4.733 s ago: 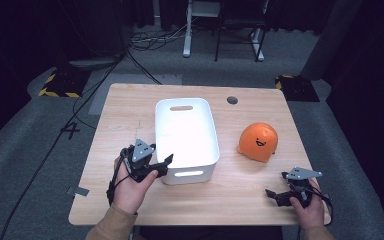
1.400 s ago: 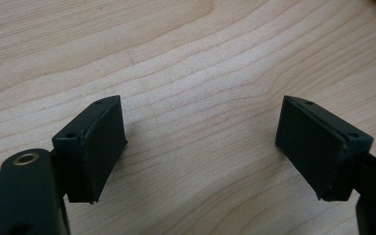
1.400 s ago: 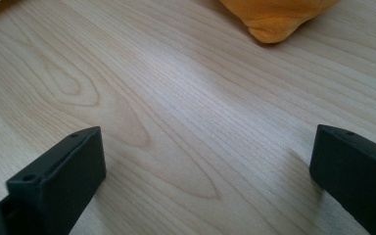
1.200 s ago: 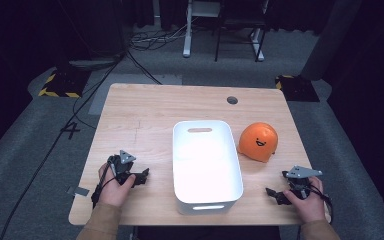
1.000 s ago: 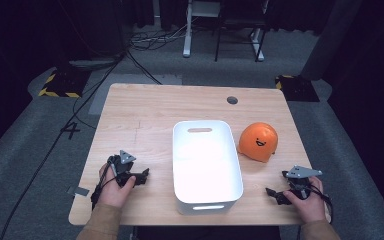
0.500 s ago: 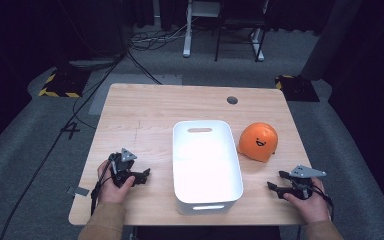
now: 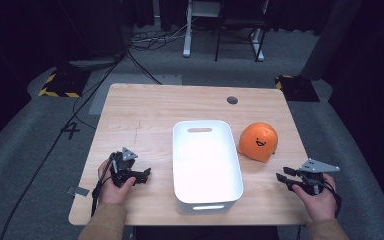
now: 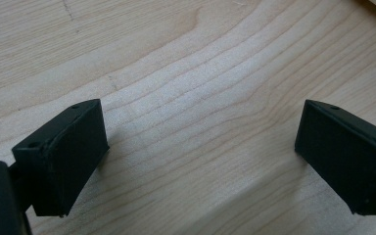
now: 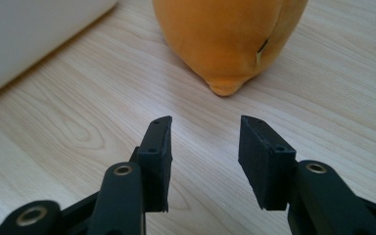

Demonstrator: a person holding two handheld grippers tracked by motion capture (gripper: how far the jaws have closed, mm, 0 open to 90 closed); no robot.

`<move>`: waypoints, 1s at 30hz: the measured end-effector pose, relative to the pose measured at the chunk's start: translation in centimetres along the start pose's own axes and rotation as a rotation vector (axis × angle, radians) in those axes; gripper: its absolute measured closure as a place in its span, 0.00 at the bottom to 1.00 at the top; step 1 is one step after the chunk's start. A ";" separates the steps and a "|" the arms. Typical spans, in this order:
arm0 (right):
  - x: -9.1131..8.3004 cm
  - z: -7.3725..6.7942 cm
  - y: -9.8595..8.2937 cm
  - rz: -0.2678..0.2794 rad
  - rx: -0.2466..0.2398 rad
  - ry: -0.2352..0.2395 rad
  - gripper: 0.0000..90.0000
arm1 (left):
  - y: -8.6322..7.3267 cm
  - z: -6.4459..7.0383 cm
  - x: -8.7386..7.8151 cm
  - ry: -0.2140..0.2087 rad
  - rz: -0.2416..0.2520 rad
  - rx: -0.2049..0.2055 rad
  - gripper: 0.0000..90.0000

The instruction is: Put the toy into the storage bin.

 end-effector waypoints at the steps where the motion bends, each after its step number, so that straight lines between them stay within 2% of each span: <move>1: -0.1 -0.1 0.3 0.007 0.009 0.010 0.64 | 0.0 0.0 0.0 0.000 0.000 0.000 0.06; 6: -0.6 -0.2 1.9 0.055 0.009 0.036 0.63 | 0.0 0.0 0.0 0.000 0.000 0.000 0.06; 7: -1.0 -0.1 2.7 0.078 0.005 0.038 0.63 | 0.0 0.0 0.0 0.000 0.000 -0.002 0.06; 8: -1.2 0.2 3.1 0.080 -0.016 0.018 0.63 | 0.0 0.0 0.0 0.000 0.001 -0.002 0.06; 9: -1.2 0.2 3.1 0.080 -0.016 0.018 0.63 | 0.0 0.0 0.0 0.000 0.001 -0.002 0.06; 10: -1.4 0.7 3.6 0.063 -0.063 -0.046 0.63 | 0.0 0.0 0.0 0.000 0.001 -0.002 0.06; 11: -1.5 0.9 4.0 0.065 -0.074 -0.045 0.64 | 0.0 0.0 0.0 0.000 0.000 -0.002 0.06; 13: -1.7 0.9 4.8 0.088 -0.053 -0.021 0.65 | 0.0 0.0 0.0 0.000 0.001 -0.002 0.06; 15: -1.8 1.2 5.4 0.094 -0.061 -0.035 0.65 | 0.0 0.0 0.0 -0.001 0.000 -0.003 0.06; 19: -1.7 1.2 6.8 0.112 -0.067 -0.027 0.65 | 0.0 0.0 0.0 0.000 0.001 -0.002 0.06; 21: -1.7 1.1 7.4 0.117 -0.081 -0.022 0.65 | 0.0 0.0 0.0 -0.001 -0.001 -0.003 0.06; 23: -1.6 1.4 8.1 0.115 -0.125 -0.051 0.64 | 0.0 0.0 0.0 -0.001 0.000 -0.002 0.06; 25: -1.4 1.5 8.9 0.120 -0.151 -0.055 0.64 | 0.0 0.0 0.0 0.000 0.000 -0.002 0.06; 30: -0.8 2.0 10.4 0.128 -0.155 -0.044 0.64 | 0.0 0.0 0.0 0.000 0.000 -0.002 0.06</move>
Point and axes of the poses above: each handheld gripper's, and its own axes: x roughly forward along the jaws, y roughly out of its top, z roughly to its right, the point moved 10 cm from there along x, roughly forward along the jaws, and after that the axes turned 4 degrees about z, right-handed, at the moved point
